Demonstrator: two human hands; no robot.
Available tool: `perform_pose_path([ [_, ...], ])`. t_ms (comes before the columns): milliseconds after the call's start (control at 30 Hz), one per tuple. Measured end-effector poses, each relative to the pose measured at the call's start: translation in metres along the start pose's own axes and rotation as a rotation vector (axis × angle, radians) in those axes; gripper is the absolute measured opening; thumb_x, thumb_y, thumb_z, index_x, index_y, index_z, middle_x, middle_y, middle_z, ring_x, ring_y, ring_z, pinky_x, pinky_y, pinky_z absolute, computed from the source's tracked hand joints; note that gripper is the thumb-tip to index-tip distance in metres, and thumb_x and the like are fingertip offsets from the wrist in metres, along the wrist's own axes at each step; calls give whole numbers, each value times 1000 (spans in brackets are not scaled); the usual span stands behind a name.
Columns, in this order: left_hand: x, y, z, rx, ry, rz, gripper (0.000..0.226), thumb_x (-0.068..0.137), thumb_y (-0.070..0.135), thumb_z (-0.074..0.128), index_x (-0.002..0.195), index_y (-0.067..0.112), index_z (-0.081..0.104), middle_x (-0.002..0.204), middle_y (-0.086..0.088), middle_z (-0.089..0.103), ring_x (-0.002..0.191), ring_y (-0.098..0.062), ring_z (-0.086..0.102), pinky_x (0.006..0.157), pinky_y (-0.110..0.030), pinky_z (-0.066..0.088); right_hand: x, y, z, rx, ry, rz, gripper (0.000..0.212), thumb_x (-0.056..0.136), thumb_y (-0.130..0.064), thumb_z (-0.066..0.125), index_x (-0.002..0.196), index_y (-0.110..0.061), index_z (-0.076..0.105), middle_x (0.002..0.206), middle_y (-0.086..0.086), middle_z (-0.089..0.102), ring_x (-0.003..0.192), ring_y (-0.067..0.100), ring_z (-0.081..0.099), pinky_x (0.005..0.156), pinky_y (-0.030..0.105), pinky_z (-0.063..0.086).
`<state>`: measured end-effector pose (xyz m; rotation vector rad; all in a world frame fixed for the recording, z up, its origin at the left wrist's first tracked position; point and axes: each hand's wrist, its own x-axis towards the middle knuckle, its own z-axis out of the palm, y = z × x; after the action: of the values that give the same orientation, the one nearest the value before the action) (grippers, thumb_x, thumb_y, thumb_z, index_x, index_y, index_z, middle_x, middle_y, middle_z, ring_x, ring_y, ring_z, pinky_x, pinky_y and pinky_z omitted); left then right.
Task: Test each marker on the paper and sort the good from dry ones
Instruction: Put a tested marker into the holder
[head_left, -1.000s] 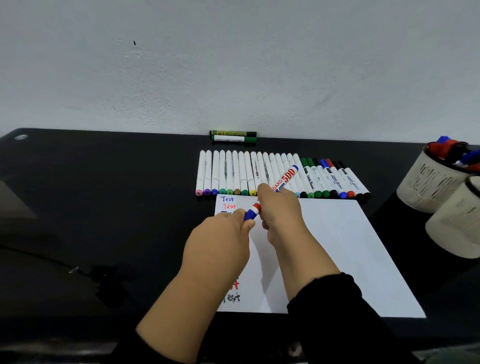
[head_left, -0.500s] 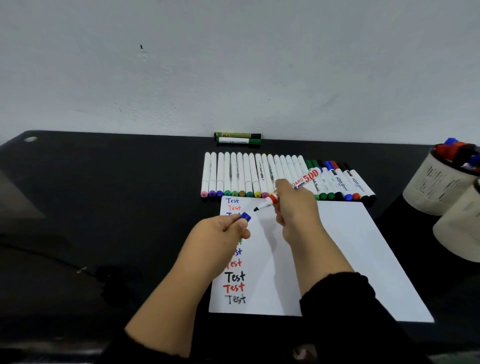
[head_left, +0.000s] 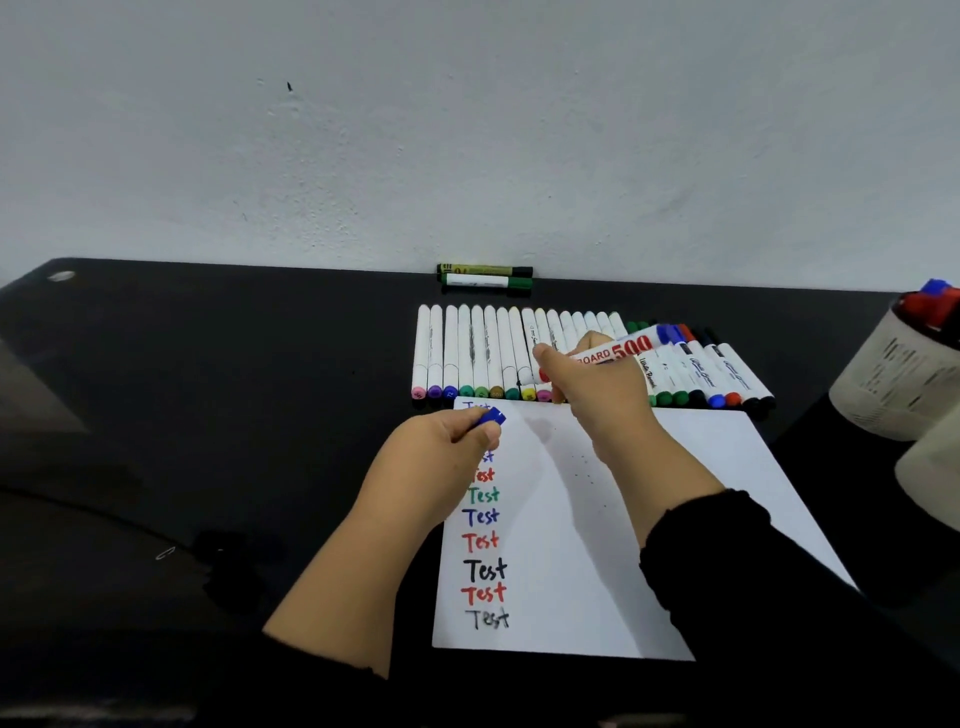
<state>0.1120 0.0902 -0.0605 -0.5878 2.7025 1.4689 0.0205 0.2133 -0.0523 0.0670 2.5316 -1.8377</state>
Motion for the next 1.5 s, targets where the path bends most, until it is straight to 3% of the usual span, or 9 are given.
perform_pose_path([
  [133,7,0,-4,22,27,3,32,94,38,50,124,33,57,76,26,47,63,10,42,46,-5,32,12,11,10,25,26,7,30,87,-26,61,67,-13,42,57,4,51,58,15,50,57,24,41],
  [233,13,0,-5,72,28,13,38,94,41,49,131,33,52,107,19,58,65,10,38,52,-6,28,15,22,15,40,13,13,29,85,-17,56,62,-14,39,65,11,50,61,18,46,57,25,38],
  [367,20,-2,-5,96,38,4,38,93,41,49,129,31,54,132,10,52,102,-1,47,77,-17,32,16,30,17,32,12,-7,31,83,-14,56,59,-15,37,69,14,49,63,19,43,59,27,36],
  [567,23,-1,-2,97,34,-17,39,94,39,48,131,29,53,134,8,51,121,-11,44,82,-22,30,17,33,18,-6,15,-52,31,86,-17,56,61,-15,37,73,18,54,63,18,45,55,25,36],
  [667,24,-2,-2,87,42,-29,39,94,39,48,132,29,52,133,7,52,119,-11,45,81,-23,31,18,33,21,-44,-5,-62,25,87,-20,57,67,-13,43,80,24,61,65,19,51,55,25,39],
  [1033,25,-3,0,86,48,-26,39,94,40,48,132,29,52,133,7,52,119,-11,45,81,-22,32,17,33,18,-24,-3,-72,34,86,-10,54,61,-15,32,58,1,34,54,14,32,52,25,28],
  [1200,23,-4,3,86,34,13,40,94,40,48,132,30,52,131,8,53,88,3,39,59,-9,28,16,34,17,-32,-39,-67,33,83,-6,53,60,-15,31,55,0,32,50,11,30,46,20,26],
  [1367,23,-6,2,90,45,20,39,94,41,49,131,30,52,134,8,51,110,-5,45,78,-18,33,16,36,17,4,6,-66,33,83,-6,54,61,-15,31,55,0,31,50,12,28,50,23,27],
  [1500,24,-6,3,79,39,14,39,94,41,49,131,31,53,132,9,53,86,5,40,61,-12,31,17,35,18,-15,19,-85,31,83,-7,53,62,-15,31,59,5,34,55,15,30,50,25,27],
])
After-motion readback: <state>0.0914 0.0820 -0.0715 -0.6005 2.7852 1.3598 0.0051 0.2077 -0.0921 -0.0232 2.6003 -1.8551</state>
